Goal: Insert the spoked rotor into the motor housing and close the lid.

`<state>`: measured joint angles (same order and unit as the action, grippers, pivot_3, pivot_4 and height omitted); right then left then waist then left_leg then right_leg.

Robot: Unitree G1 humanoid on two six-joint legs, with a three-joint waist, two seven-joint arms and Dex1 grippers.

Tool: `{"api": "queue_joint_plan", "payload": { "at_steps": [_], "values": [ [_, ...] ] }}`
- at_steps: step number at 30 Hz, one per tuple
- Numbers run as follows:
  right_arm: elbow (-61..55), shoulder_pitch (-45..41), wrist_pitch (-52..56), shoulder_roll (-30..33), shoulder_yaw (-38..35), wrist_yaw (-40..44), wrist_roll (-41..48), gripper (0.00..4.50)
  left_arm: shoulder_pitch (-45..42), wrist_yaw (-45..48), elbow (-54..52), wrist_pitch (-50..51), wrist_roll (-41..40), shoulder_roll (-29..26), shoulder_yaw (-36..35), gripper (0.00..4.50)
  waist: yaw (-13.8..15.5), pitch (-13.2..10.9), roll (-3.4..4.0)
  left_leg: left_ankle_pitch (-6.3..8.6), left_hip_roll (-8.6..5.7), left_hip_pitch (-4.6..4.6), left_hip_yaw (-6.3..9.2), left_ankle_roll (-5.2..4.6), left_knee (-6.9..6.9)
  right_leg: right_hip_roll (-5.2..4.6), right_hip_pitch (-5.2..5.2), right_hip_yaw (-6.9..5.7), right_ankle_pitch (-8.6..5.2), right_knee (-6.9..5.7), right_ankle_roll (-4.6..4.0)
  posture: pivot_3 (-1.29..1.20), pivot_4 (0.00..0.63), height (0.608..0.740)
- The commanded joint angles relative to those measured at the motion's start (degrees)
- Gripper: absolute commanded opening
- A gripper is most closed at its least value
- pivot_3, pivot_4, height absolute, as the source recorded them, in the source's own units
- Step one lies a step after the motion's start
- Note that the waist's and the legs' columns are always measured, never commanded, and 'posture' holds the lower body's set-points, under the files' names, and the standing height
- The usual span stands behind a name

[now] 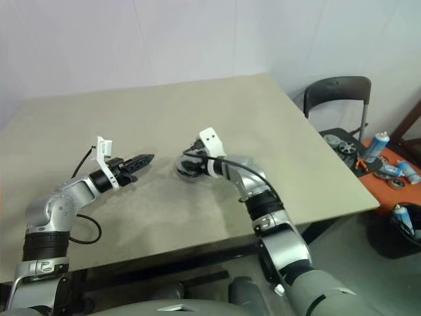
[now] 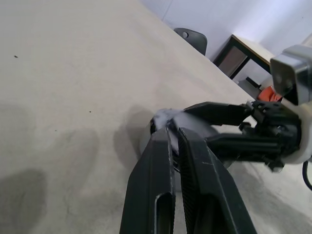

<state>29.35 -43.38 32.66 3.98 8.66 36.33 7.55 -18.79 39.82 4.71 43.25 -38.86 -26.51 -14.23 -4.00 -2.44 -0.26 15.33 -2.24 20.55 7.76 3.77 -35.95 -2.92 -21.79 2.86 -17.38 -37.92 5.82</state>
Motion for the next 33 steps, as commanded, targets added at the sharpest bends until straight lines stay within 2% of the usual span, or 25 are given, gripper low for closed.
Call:
{"api": "queue_joint_plan", "payload": {
  "at_steps": [1, 12, 22, 33],
  "values": [
    [-0.8, -3.4, -4.1, 0.2, 0.2, 0.4, -0.7, 3.02, -1.7, 0.5, 0.0, -1.3, 0.1, -0.5, -0.7, 0.33, -0.1, 0.0, 0.01, 0.0, 0.01, 0.0, -0.01, 0.0, 0.01, 0.01, -0.03, 0.01, 0.0, -0.01, 0.0, 0.0, 0.0, 0.74],
    [-1.8, -0.2, -2.9, -3.4, 1.9, -2.7, -1.3, 3.02, -1.1, 0.1, -0.5, -1.1, -0.1, -0.3, -0.8, 0.33, 0.0, 0.0, 0.01, 0.0, 0.02, 0.07, -0.02, 0.0, 0.02, 0.0, -0.1, 0.03, 0.0, -0.02, 0.0, 0.0, 0.0, 0.74],
    [4.6, 0.5, -6.0, -0.9, 1.7, -2.2, -2.5, 3.02, -1.6, -0.2, -0.5, -0.8, -0.1, -0.5, -0.9, 0.33, 0.2, 0.0, 0.0, 0.0, -0.01, 0.06, -0.02, 0.0, 0.02, -0.02, -0.06, 0.03, 0.0, 0.0, 0.0, 0.0, 0.0, 0.74],
    [5.1, 0.6, -7.9, -0.8, 2.7, -1.2, -3.2, 3.02, -1.3, -0.2, -0.9, -0.8, -0.1, -0.4, -0.6, 0.33, 0.7, 0.0, 0.0, 0.0, -0.02, 0.03, -0.02, 0.0, -0.01, -0.03, -0.01, 0.02, 0.0, 0.01, 0.0, 0.0, 0.0, 0.74]
  ]
}}
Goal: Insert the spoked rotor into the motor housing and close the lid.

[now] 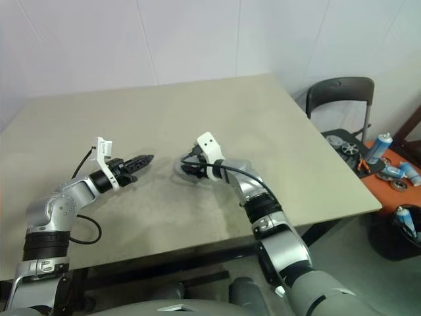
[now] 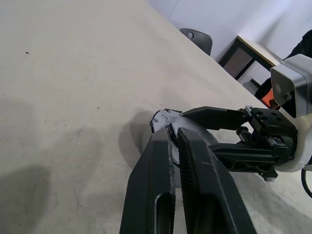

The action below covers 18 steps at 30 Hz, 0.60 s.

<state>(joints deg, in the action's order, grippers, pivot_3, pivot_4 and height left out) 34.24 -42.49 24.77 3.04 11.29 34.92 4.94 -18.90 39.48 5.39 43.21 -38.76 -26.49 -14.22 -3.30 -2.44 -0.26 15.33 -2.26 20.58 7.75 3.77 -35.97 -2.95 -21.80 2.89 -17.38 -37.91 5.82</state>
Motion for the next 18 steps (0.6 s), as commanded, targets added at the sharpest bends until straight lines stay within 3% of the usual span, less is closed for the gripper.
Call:
{"api": "queue_joint_plan", "payload": {
  "at_steps": [1, 12, 18],
  "values": [
    [0.1, -0.4, 0.1, 0.1, 0.0, 0.3, -0.5, 3.02, -1.3, 0.1, -1.5, -0.7, -0.1, -0.5, -0.6, 0.33, 0.0, 0.0, 0.0, 0.0, 0.0, 0.0, 0.0, 0.0, 0.0, 0.0, 0.01, 0.0, 0.0, 0.0, 0.0, 0.0, 0.0, 0.74],
    [-2.9, -2.3, -1.5, 1.3, -1.1, 3.3, 0.8, 3.02, -1.3, -0.2, -1.3, -0.8, 0.0, -0.5, -0.7, 0.33, 0.0, 0.0, 0.0, 0.0, 0.0, 0.02, 0.0, 0.0, 0.02, 0.0, -0.03, 0.0, 0.0, 0.0, 0.0, 0.0, 0.0, 0.74],
    [-4.6, -0.4, -2.2, 2.2, 2.9, 6.0, -1.5, 3.02, -0.8, -0.3, -1.5, -0.9, -0.1, -0.1, -0.7, 0.33, -0.3, 0.0, 0.0, 0.0, 0.01, 0.02, 0.0, 0.0, 0.02, 0.01, -0.04, 0.0, 0.0, 0.0, 0.0, 0.0, 0.0, 0.74]
  ]
}}
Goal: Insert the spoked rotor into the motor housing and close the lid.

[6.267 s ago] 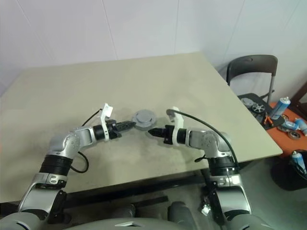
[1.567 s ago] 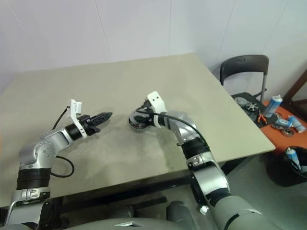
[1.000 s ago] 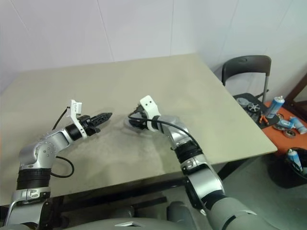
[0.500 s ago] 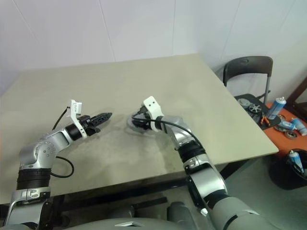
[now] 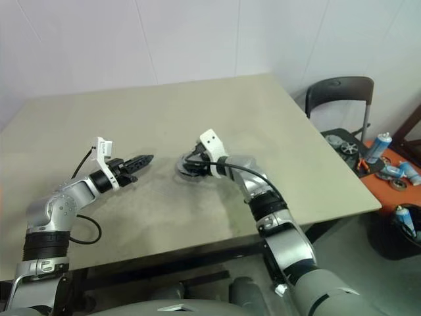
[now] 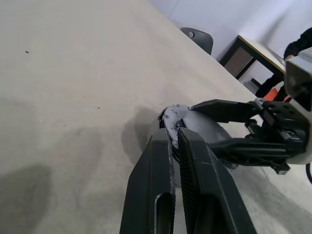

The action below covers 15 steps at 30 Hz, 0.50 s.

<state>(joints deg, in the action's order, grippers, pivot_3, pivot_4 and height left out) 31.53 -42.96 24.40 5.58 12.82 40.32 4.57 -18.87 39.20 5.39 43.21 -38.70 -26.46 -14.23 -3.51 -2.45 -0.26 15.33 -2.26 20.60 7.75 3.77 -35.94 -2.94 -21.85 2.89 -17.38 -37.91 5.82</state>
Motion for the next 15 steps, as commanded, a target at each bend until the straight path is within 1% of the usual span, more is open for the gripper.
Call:
{"api": "queue_joint_plan", "payload": {
  "at_steps": [1, 5, 15],
  "values": [
    [-1.6, 0.7, -2.0, -0.4, 1.9, 0.4, -1.6, 3.02, -0.9, -0.1, -1.5, -0.9, -0.2, -0.1, -0.7, 0.33, -0.2, 0.0, 0.0, 0.0, 0.0, 0.0, 0.0, 0.0, 0.0, 0.0, 0.0, 0.0, 0.0, 0.0, 0.0, 0.0, 0.0, 0.74],
    [-1.6, 2.6, -3.1, -1.0, 3.1, -0.8, -2.9, 3.02, -0.8, -0.2, -1.7, -0.8, -0.3, -0.1, -0.9, 0.33, -0.4, 0.0, -0.01, 0.0, 0.0, 0.0, 0.0, 0.0, 0.02, 0.0, 0.01, 0.0, 0.0, 0.01, 0.0, 0.0, 0.0, 0.74],
    [3.1, 2.4, -3.8, -1.5, 0.2, -4.1, -2.9, 3.02, -0.4, -0.4, -2.2, -0.6, -0.5, -0.3, -0.9, 0.33, -0.4, 0.0, -0.01, 0.0, 0.01, -0.15, 0.0, 0.0, -0.01, 0.01, 0.14, 0.0, 0.0, 0.0, 0.0, 0.0, 0.0, 0.74]
  ]
}}
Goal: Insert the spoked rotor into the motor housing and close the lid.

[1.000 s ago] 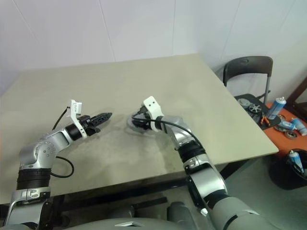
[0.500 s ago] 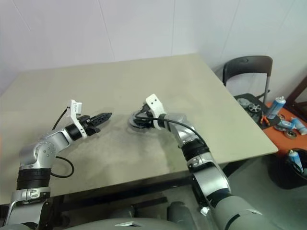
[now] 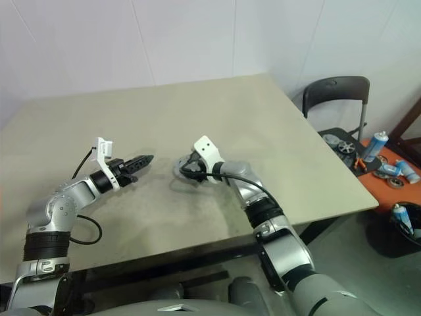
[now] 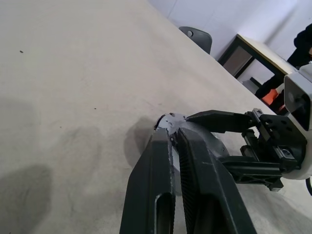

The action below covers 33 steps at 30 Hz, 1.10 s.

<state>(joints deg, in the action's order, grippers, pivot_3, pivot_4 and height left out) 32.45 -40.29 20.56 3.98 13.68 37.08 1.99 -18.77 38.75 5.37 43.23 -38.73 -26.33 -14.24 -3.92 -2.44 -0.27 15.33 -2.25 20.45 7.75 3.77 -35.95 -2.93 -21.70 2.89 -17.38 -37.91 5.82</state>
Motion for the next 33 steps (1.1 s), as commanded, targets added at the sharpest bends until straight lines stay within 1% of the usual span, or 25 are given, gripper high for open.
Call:
{"api": "queue_joint_plan", "payload": {
  "at_steps": [1, 9, 11, 13, 16, 19, 20, 24, 27, 33],
  "values": [
    [2.6, -0.4, -0.1, 0.1, -0.8, -1.1, -0.4, 3.02, -0.6, 0.0, -2.2, -0.6, -0.4, -0.4, -0.9, 0.33, 0.0, 0.0, 0.0, 0.0, 0.0, -0.03, 0.0, 0.0, -0.01, 0.0, 0.03, 0.0, 0.0, 0.0, 0.0, 0.0, 0.0, 0.74],
    [4.1, 0.8, -0.1, 0.4, -0.4, -0.3, -0.9, 3.02, -0.5, -0.5, -2.3, -0.8, -0.3, 0.1, -0.7, 0.33, 0.0, 0.0, 0.0, 0.0, -0.01, -0.18, 0.03, 0.0, -0.15, 0.01, 0.27, -0.02, 0.0, 0.0, 0.0, 0.0, 0.0, 0.74],
    [6.1, 0.8, 1.6, 0.1, -1.9, -0.5, 0.4, 3.02, -0.3, -0.7, -2.7, -0.7, -0.4, 0.3, -0.7, 0.33, 0.0, 0.0, -0.01, 0.0, 0.0, -0.19, 0.04, 0.0, -0.13, 0.01, 0.27, -0.02, 0.0, 0.0, 0.0, 0.0, 0.0, 0.74],
    [10.5, 0.1, 2.6, -0.1, -3.9, -2.1, 1.2, 3.02, -0.1, -0.8, -2.9, -0.6, -0.5, 0.4, -0.7, 0.33, 0.0, 0.0, -0.04, 0.0, 0.0, -0.22, 0.04, 0.0, -0.13, 0.02, 0.29, -0.02, 0.0, 0.0, 0.0, 0.0, 0.0, 0.74],
    [11.6, 1.0, 1.8, 0.0, -2.9, -2.3, 0.0, 3.02, 0.3, -0.6, -3.2, -0.3, -0.5, 0.4, -0.5, 0.33, 0.2, 0.1, -0.06, 0.0, 0.0, -0.59, 0.04, 0.0, -0.14, 0.02, 0.51, -0.03, -0.01, 0.01, -0.02, 0.0, 0.0, 0.74],
    [10.9, 1.8, 1.9, -0.3, -2.3, -2.4, -0.3, 3.02, 0.5, -0.4, -3.7, -0.2, -0.1, 0.7, 0.4, 0.33, 0.6, 0.1, 0.02, 0.02, -0.01, -1.11, 0.1, 0.01, -0.1, 0.03, 1.13, -0.07, -0.14, 0.27, -0.16, 0.0, 0.0, 0.74],
    [10.8, 2.0, 1.8, -0.3, -2.2, -2.5, -0.4, 3.02, 0.2, -0.3, -3.6, -0.2, 0.0, 0.9, 0.8, 0.33, 0.6, 0.1, 0.02, 0.02, 0.0, -1.15, 0.15, 0.01, -0.1, 0.06, 1.21, -0.08, -0.18, 0.37, -0.13, 0.0, 0.0, 0.74],
    [9.7, 3.1, 2.0, -0.3, -1.5, -2.7, -0.7, 3.02, -4.0, 0.3, -1.1, -0.8, 2.2, 2.7, 5.1, 0.33, 1.2, 0.3, -0.09, 0.02, -0.01, -1.14, 0.17, 0.01, -0.1, 0.07, 1.27, -0.08, -0.12, 0.53, -0.18, 0.0, 0.0, 0.74],
    [8.7, 3.4, 2.0, 0.0, -1.0, -2.5, -1.1, 3.02, -9.4, 1.6, 3.9, -2.7, 5.5, 4.4, 9.1, 0.33, 1.5, 0.4, -0.23, 0.02, -0.01, -1.13, 0.17, 0.01, -0.12, 0.1, 1.27, -0.08, -0.11, 0.53, -0.19, 0.0, 0.0, 0.74],
    [7.2, 4.4, 2.7, 1.9, -1.2, -1.7, -1.1, 3.02, -18.9, 4.2, 14.8, -7.0, 10.3, 7.8, 13.4, 0.33, 1.4, 0.4, -0.15, 0.02, 0.0, -1.08, 0.16, 0.01, 0.07, 0.15, 1.25, -0.08, -0.01, 0.6, -0.02, 0.0, 0.0, 0.74]
  ]
}}
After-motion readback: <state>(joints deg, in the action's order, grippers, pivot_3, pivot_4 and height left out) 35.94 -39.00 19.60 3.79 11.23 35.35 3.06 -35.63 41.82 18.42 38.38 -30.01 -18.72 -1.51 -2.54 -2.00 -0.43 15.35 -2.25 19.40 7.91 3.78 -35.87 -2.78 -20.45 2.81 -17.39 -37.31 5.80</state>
